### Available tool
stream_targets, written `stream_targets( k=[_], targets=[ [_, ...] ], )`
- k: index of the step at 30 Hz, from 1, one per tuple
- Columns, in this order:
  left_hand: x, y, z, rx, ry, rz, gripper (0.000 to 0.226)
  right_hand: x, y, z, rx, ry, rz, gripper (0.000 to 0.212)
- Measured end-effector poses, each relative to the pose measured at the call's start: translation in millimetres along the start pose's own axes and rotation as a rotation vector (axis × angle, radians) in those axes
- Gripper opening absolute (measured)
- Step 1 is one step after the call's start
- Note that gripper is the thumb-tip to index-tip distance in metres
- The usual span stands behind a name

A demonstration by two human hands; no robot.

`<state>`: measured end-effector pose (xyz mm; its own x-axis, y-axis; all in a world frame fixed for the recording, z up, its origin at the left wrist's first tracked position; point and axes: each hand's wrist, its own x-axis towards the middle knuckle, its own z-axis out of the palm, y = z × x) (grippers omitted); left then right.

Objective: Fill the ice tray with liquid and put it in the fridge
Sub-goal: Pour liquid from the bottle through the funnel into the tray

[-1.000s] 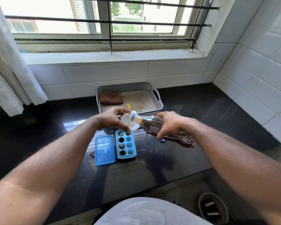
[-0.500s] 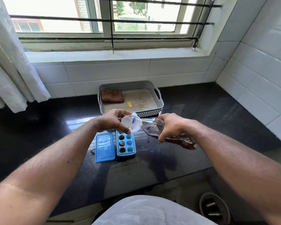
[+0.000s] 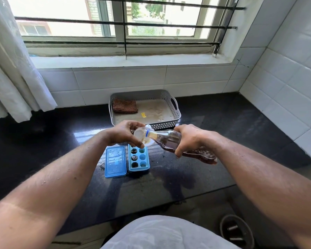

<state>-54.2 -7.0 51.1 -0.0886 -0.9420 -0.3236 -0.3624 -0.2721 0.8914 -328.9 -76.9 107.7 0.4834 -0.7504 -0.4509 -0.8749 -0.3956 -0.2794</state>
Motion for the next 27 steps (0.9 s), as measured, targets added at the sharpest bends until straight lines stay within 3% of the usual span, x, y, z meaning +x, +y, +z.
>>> stream_targets(
  k=[27],
  targets=[
    [-13,-7,8,-0.039,-0.017,-0.012,0.076,-11,2,9,0.000,-0.007,-0.031,0.069]
  ],
)
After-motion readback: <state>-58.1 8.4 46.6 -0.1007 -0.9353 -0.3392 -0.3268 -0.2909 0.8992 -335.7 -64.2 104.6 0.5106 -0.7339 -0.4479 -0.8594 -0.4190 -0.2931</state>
